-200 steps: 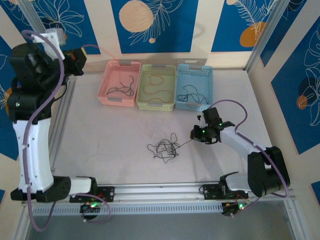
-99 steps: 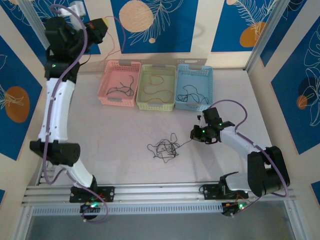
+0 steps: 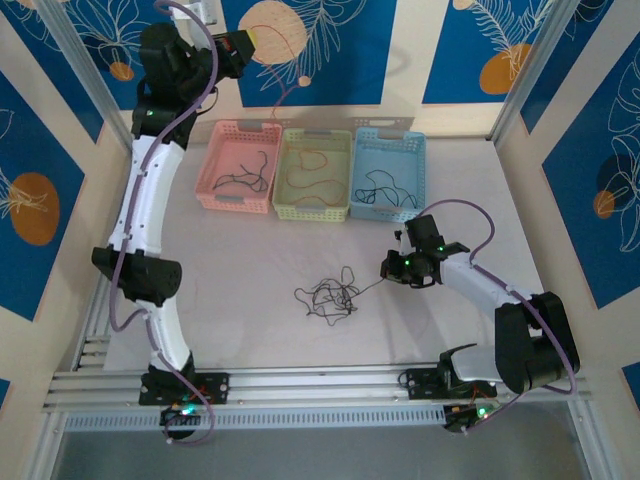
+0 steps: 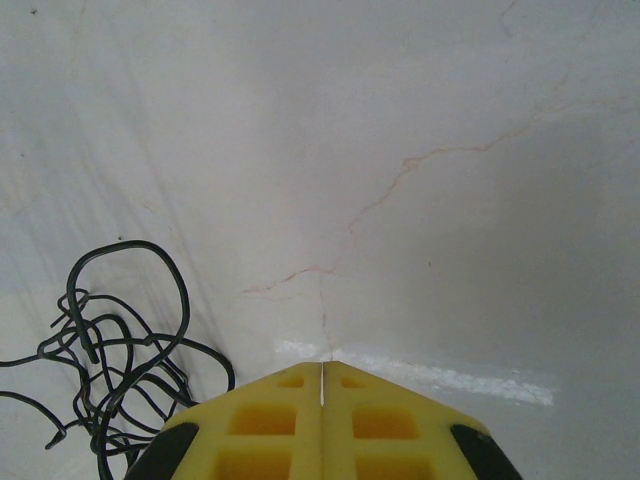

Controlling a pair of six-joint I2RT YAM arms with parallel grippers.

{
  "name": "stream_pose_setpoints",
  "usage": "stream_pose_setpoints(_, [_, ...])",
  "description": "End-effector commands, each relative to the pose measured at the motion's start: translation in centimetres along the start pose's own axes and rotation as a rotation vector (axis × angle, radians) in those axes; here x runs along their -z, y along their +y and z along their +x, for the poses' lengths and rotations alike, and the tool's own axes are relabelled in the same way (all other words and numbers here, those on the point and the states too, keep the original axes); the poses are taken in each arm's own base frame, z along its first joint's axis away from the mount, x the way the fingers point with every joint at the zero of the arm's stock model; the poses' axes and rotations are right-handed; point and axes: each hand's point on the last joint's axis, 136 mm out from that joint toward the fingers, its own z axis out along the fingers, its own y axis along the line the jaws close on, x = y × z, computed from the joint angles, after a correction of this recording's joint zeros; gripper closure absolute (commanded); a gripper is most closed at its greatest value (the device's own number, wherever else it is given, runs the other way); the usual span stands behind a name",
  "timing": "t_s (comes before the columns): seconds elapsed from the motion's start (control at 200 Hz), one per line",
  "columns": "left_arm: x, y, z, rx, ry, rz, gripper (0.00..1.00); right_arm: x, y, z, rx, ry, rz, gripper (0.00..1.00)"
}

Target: Untangle the cables

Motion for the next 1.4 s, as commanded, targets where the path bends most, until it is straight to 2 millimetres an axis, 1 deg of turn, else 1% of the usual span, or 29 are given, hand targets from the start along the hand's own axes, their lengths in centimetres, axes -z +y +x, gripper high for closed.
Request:
stream_pose_setpoints(0.0, [-1.0,-0.9,-0.4,-0.058,-0.028,0.039,1.0,-0.4,-0.5,0.6,-0.017,0.021,0.01,1.0])
stream_pose_setpoints(0.195, [-3.2,0.0,2.2,-0.071,0.014,0.044,1.0,-0.3,-0.5,0.5,-0.014,0.018,0.008,1.0])
stream_pose_setpoints(0.38, [-4.9,0.8,4.5,-0.053,0.059,0.055,1.0,-0.3,-0.5,0.6,-0.014,0.018,0.008,1.0])
stream_pose_setpoints(0.46, [-5.6,1.1,6.0,-0.045,0.092,0.061,1.0,-0.3,-0.5,0.6,-0.014,0.019,0.01,1.0])
stream_pose_setpoints(0.675, [-6.8,0.8,9.8,-0.062,0.185,0.068,1.0,-0.3,-0.5,0.6,-0.013,0.019,0.008,1.0])
stream_pose_setpoints(0.745, [-7.1,0.6,11.5,-0.081,0.226,0.057,1.0,-0.3,-0.4,0.6,-0.01,0.016,0.007,1.0])
stream_pose_setpoints(0.89, [-8.4,1.5,16.0,-0.106,0.318,0.016,1.0,-0.3,-0.4,0.6,-0.011,0.018,0.007,1.0])
stream_pose_setpoints(0.955, [-8.9,2.5,18.1,-0.1,0.362,-0.016,1.0,-0.3,-0.4,0.6,-0.01,0.017,0.007,1.0])
stream_pose_setpoints(1.025, [-9.0,3.5,20.2,-0.088,0.416,-0.056,1.0,-0.2,-0.3,0.6,-0.009,0.016,0.006,1.0])
stream_pose_setpoints(1.11, [-9.0,5.2,23.5,-0.09,0.494,-0.123,1.0,-0.2,-0.4,0.7,-0.008,0.015,0.006,1.0])
stream_pose_setpoints(1.225, [-9.2,6.7,28.2,-0.095,0.595,-0.156,1.0,-0.3,-0.3,0.6,-0.007,0.017,0.005,1.0])
stream_pose_setpoints(1.315, [-9.0,8.6,30.7,-0.092,0.65,-0.222,1.0,-0.3,-0.3,0.7,-0.007,0.018,0.005,1.0])
stream_pose_setpoints(1.395, [-8.8,10.4,31.9,-0.081,0.668,-0.289,1.0,-0.2,-0.3,0.7,-0.006,0.018,0.005,1.0])
